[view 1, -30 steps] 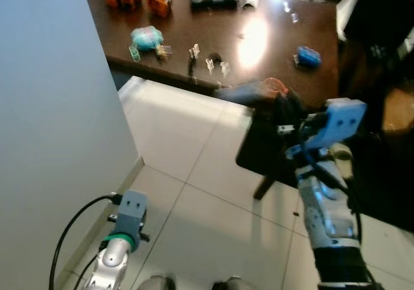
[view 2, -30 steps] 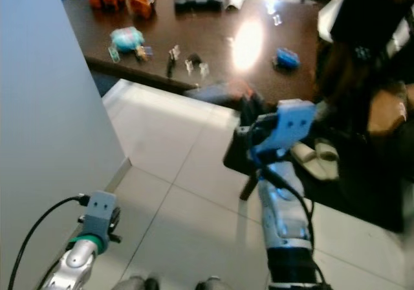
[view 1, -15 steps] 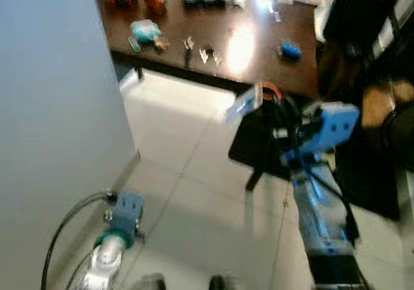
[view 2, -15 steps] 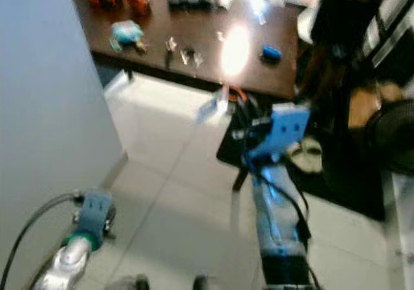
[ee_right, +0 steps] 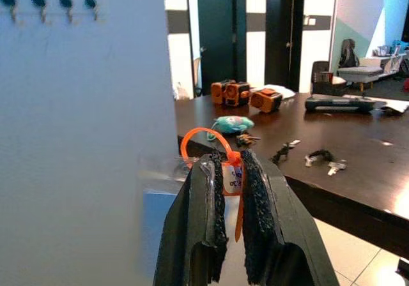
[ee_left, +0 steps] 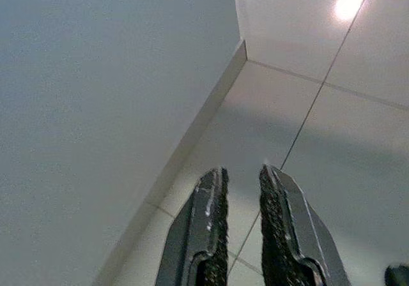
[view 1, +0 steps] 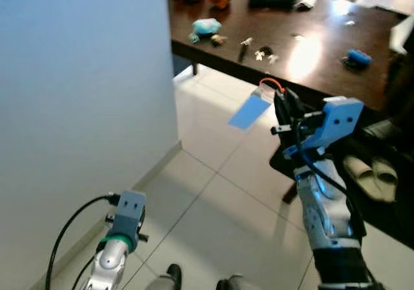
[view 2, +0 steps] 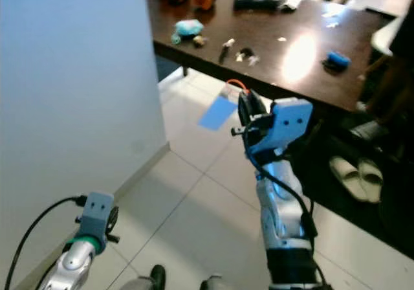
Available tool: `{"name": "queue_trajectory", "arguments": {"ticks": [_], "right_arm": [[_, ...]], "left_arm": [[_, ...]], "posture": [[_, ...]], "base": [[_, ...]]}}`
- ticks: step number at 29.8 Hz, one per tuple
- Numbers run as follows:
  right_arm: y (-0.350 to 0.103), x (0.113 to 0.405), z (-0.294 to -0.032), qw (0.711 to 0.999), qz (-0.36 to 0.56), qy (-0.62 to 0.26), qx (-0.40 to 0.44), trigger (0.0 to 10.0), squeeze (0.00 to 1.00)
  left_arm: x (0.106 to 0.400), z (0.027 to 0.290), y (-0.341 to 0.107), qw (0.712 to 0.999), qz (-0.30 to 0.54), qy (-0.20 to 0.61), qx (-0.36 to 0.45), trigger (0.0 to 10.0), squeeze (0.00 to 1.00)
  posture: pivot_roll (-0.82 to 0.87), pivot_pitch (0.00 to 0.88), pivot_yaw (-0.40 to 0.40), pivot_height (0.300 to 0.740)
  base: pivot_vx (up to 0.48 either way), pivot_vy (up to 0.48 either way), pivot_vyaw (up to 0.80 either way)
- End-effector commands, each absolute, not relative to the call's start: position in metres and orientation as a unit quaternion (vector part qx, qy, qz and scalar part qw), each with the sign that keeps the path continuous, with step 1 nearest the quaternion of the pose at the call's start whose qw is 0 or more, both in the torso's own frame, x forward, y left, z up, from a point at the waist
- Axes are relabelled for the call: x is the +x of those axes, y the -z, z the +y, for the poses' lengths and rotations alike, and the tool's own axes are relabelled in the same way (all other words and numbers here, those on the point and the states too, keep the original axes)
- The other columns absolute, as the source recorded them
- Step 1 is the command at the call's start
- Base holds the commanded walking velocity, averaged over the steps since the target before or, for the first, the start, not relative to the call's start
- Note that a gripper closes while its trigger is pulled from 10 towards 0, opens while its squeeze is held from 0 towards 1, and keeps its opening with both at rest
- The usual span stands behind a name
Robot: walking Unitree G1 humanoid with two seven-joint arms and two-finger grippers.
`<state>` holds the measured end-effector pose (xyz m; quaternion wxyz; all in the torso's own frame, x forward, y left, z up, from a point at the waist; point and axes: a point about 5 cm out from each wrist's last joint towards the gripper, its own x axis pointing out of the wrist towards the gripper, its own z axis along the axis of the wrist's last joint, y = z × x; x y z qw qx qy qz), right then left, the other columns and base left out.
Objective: Hang keys on a hook
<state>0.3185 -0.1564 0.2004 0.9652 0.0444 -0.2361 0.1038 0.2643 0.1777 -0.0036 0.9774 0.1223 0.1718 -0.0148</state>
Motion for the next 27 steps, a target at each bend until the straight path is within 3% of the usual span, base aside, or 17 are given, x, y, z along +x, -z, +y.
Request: {"name": "queue_trajectory", "arguments": {"ticks": [1,18,27], "right_arm": [[-0.199,0.318,-0.155,0.965,-0.235,-0.106,0.043,10.0,0.0],[-0.201,0.319,-0.157,0.966,-0.237,-0.099,0.041,10.0,0.0],[-0.218,0.321,-0.16,0.959,-0.263,-0.099,0.033,10.0,0.0]], "left_arm": [[0.26,0.179,0.008,0.975,0.185,0.013,0.122,10.0,0.0],[0.264,0.176,0.005,0.976,0.179,0.015,0.121,10.0,0.0],[0.265,0.175,0.005,0.976,0.179,0.017,0.121,10.0,0.0]], "posture": [[-0.01,0.11,0.006,0.74],[-0.01,0.111,0.005,0.74],[-0.01,0.111,0.007,0.74]], "base": [[0.0,0.0,0.79],[0.046,0.0,0.79],[0.347,0.0,0.0]]}}
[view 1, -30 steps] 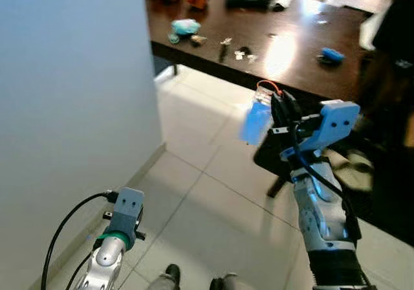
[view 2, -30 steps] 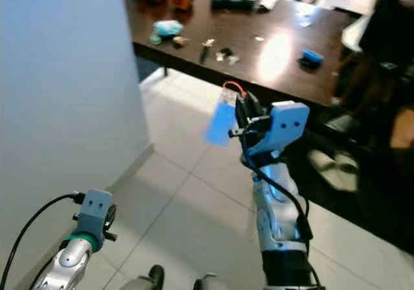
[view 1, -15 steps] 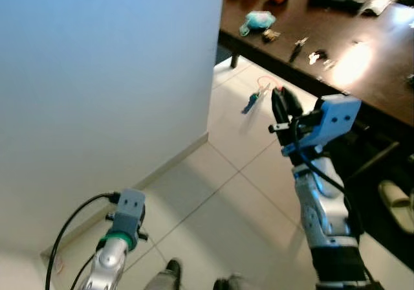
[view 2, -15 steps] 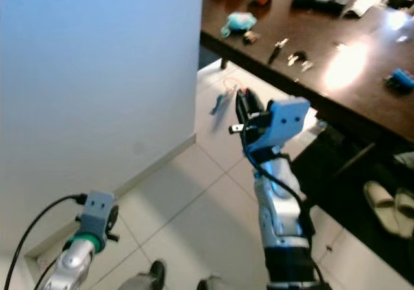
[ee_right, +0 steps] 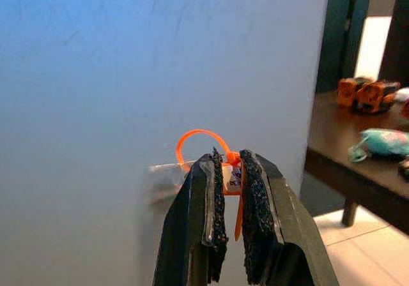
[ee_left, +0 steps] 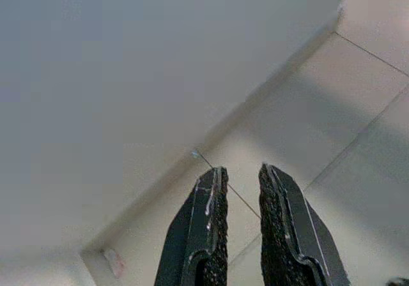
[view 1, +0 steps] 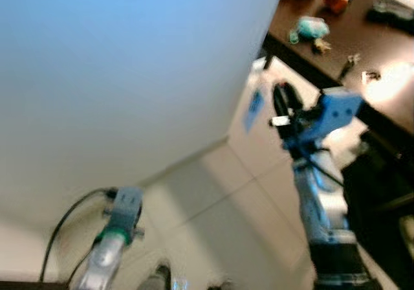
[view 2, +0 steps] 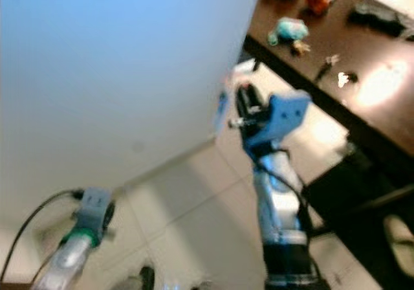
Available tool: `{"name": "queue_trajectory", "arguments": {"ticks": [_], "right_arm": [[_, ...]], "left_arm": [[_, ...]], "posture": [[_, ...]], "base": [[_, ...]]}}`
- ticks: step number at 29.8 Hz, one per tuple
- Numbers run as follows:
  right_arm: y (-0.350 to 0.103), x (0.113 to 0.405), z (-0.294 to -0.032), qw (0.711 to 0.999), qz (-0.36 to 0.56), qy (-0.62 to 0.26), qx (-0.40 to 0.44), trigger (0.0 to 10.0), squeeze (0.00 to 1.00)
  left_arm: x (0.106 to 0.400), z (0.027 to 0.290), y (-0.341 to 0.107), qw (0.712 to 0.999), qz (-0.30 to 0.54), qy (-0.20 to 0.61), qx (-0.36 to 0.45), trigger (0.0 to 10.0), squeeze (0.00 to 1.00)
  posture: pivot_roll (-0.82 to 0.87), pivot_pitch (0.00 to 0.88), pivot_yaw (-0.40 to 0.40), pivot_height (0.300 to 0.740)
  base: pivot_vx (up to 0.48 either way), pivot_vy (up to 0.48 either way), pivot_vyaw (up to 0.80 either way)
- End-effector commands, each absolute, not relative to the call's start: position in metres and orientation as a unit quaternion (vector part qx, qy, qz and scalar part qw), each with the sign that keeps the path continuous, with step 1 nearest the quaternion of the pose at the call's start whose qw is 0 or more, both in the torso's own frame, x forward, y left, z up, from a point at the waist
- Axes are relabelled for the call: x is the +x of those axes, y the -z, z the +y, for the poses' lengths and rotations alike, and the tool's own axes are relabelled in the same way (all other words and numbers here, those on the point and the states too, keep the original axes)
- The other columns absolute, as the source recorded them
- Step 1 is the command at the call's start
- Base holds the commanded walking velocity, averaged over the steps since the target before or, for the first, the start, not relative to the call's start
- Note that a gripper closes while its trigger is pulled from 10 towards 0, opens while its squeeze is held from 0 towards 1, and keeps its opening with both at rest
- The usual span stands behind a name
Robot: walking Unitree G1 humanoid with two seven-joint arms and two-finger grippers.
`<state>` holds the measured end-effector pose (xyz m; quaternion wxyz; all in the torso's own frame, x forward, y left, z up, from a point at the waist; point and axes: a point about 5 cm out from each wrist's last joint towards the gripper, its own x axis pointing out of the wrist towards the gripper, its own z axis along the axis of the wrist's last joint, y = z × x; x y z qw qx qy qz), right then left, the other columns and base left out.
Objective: Hang keys on a hook
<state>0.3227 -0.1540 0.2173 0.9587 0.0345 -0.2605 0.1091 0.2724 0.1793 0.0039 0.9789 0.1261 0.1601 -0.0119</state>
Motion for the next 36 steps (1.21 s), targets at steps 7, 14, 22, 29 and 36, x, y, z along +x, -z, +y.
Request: {"name": "queue_trajectory", "arguments": {"ticks": [7,14,22,29,36], "right_arm": [[-0.257,0.314,-0.157,0.937,-0.326,-0.124,0.013,10.0,0.0],[-0.299,0.305,-0.154,0.908,-0.395,-0.141,-0.006,10.0,0.0],[-0.317,0.304,-0.155,0.892,-0.425,-0.15,-0.018,10.0,0.0],[-0.332,0.3,-0.153,0.875,-0.46,-0.148,-0.025,10.0,0.0],[-0.335,0.297,-0.156,0.872,-0.472,-0.124,-0.044,10.0,0.0]], "left_arm": [[0.264,0.175,0.007,0.975,0.184,0.019,0.124,10.0,0.0],[0.262,0.175,0.009,0.974,0.189,0.018,0.125,10.0,0.0],[0.261,0.174,0.01,0.973,0.191,0.019,0.125,10.0,0.0],[0.26,0.172,0.011,0.973,0.192,0.02,0.124,10.0,0.0],[0.258,0.171,0.013,0.972,0.193,0.035,0.127,10.0,0.0]], "posture": [[-0.01,0.111,0.007,0.74],[-0.02,0.114,0.001,0.74],[-0.02,0.113,0.0,0.74],[-0.01,0.118,-0.001,0.74],[-0.01,0.121,0.0,0.74]], "base": [[0.369,0.0,0.0],[0.363,0.0,0.0],[0.356,0.0,0.0],[0.334,0.0,0.0],[0.091,0.0,0.0]]}}
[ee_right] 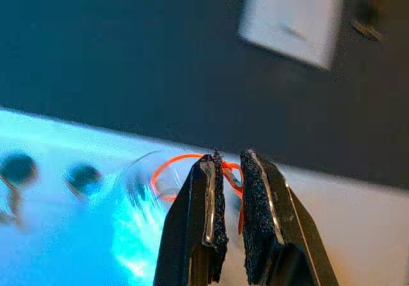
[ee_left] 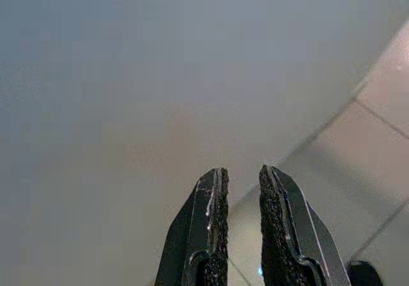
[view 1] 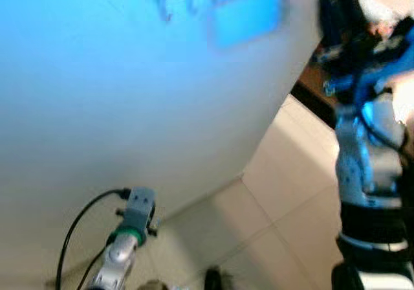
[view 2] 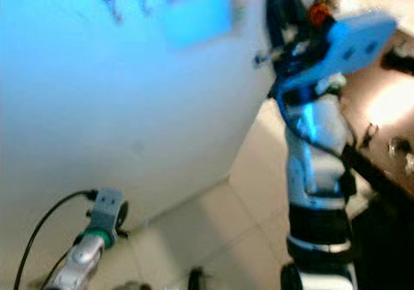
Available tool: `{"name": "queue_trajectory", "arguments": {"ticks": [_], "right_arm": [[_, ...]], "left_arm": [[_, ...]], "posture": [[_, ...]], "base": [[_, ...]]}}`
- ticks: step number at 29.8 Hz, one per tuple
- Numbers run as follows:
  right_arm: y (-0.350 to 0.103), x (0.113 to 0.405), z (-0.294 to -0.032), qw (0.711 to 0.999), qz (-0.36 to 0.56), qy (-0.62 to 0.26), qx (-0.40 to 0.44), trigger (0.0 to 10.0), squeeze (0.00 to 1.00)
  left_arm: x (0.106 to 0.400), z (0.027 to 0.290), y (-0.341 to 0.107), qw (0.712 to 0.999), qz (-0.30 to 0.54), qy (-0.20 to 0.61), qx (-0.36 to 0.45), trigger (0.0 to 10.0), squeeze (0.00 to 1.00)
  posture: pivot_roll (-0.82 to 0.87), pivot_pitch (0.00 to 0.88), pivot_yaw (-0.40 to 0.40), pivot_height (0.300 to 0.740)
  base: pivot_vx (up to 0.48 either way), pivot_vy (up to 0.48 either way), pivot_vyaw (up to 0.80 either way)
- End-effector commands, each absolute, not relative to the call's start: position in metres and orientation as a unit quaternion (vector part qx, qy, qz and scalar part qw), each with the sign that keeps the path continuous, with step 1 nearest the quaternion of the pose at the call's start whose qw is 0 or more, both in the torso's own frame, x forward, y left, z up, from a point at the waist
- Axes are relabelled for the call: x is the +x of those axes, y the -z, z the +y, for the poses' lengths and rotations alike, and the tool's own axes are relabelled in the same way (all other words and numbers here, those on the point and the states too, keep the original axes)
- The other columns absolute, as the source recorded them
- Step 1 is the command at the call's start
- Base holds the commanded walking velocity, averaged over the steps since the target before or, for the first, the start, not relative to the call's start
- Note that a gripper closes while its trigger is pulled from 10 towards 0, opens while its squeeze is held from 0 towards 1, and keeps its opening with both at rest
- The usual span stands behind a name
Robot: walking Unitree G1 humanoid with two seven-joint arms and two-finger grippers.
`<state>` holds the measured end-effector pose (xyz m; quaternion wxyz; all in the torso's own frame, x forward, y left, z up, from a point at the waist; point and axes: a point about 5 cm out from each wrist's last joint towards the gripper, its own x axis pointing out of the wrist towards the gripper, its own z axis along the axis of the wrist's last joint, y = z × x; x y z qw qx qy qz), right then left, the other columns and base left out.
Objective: Hang keys on a hook
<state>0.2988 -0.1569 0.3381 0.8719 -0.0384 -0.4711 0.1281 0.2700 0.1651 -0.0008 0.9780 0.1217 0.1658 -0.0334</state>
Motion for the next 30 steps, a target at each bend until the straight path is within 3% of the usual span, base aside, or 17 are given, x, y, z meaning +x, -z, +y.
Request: {"name": "queue_trajectory", "arguments": {"ticks": [1,15,21,30], "right_arm": [[-0.335,0.297,-0.156,0.872,-0.472,-0.124,-0.044,10.0,0.0],[-0.331,0.299,-0.159,0.878,-0.461,-0.128,-0.032,10.0,0.0],[-0.316,0.303,-0.159,0.889,-0.426,-0.167,0.033,10.0,0.0],[-0.298,0.311,-0.158,0.899,-0.389,-0.19,0.065,10.0,0.0]], "left_arm": [[0.258,0.171,0.013,0.972,0.193,0.035,0.127,10.0,0.0],[0.253,0.172,0.017,0.969,0.202,0.046,0.133,10.0,0.0],[0.253,0.175,0.017,0.969,0.202,0.044,0.136,10.0,0.0],[0.254,0.176,0.016,0.969,0.201,0.045,0.137,10.0,0.0]], "posture": [[-0.01,0.121,0.0,0.74],[-0.01,0.119,0.008,0.74],[-0.01,0.12,0.011,0.74],[-0.01,0.125,0.02,0.74]], "base": [[0.0,0.0,0.0],[0.0,0.0,0.0],[0.0,0.0,0.0],[0.0,0.0,0.0]]}}
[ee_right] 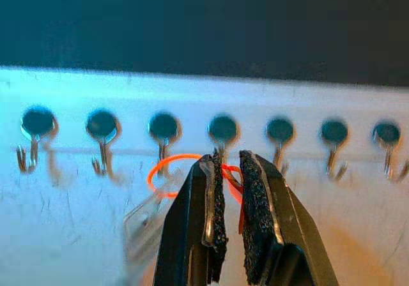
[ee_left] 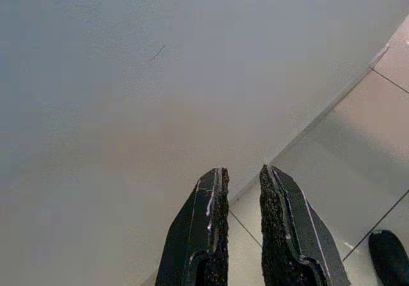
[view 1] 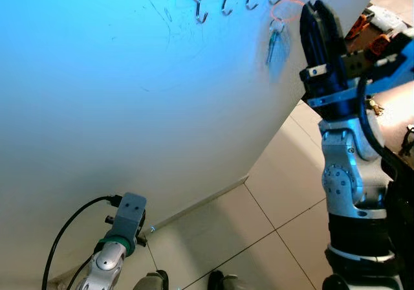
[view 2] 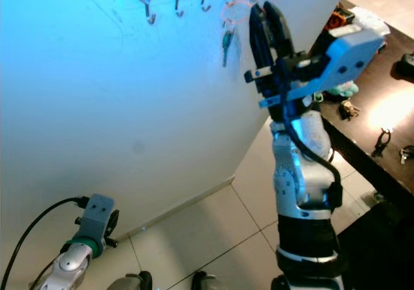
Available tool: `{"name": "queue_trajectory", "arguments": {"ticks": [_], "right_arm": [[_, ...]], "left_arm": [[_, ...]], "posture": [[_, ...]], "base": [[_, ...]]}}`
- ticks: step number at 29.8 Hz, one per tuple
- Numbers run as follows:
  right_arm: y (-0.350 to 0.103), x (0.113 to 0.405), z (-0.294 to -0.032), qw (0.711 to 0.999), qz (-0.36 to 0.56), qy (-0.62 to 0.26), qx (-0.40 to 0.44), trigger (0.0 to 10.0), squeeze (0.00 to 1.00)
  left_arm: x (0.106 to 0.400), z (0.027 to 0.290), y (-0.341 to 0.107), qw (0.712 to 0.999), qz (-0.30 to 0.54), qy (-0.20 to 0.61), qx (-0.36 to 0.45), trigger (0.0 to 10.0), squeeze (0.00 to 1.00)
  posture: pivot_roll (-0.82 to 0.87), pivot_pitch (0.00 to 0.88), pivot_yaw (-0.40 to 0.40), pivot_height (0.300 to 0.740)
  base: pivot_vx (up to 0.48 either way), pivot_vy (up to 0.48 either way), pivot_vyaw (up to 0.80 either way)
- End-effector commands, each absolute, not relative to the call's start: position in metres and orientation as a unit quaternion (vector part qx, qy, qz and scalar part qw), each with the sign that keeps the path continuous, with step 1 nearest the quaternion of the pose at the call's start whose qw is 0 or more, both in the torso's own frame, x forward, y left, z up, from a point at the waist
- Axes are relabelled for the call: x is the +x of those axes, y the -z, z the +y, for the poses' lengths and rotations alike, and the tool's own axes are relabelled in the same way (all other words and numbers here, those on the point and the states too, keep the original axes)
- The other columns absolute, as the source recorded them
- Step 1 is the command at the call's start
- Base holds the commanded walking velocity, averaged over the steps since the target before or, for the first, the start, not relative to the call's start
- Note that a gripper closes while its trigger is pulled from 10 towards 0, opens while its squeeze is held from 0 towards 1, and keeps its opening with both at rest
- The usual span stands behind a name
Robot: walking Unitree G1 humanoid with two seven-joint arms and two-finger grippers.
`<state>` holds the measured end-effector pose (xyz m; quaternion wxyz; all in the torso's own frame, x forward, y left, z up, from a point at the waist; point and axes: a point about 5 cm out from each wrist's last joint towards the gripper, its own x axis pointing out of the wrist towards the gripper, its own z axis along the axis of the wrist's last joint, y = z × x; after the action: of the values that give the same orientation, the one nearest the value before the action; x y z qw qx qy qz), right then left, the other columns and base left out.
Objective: Hang keys on a hook
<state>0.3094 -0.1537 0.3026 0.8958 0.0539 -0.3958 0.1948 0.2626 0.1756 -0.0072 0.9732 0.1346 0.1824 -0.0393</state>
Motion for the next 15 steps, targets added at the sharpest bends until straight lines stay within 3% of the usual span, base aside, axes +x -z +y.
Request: {"name": "queue_trajectory", "arguments": {"ticks": [1,9,15], "right_arm": [[-0.298,0.311,-0.158,0.899,-0.389,-0.19,0.065,10.0,0.0],[-0.305,0.327,-0.151,0.875,-0.391,-0.232,0.164,10.0,0.0],[-0.309,0.332,-0.148,0.866,-0.393,-0.247,0.185,10.0,0.0]], "left_arm": [[0.254,0.176,0.016,0.969,0.201,0.045,0.137,10.0,0.0],[0.255,0.175,0.015,0.969,0.199,0.05,0.138,10.0,0.0],[0.254,0.176,0.015,0.969,0.198,0.047,0.139,10.0,0.0]], "posture": [[-0.01,0.125,0.02,0.74],[0.01,0.131,0.026,0.74],[0.02,0.131,0.026,0.74]], "base": [[0.0,0.0,0.0],[0.0,0.0,0.0],[0.0,0.0,0.0]]}}
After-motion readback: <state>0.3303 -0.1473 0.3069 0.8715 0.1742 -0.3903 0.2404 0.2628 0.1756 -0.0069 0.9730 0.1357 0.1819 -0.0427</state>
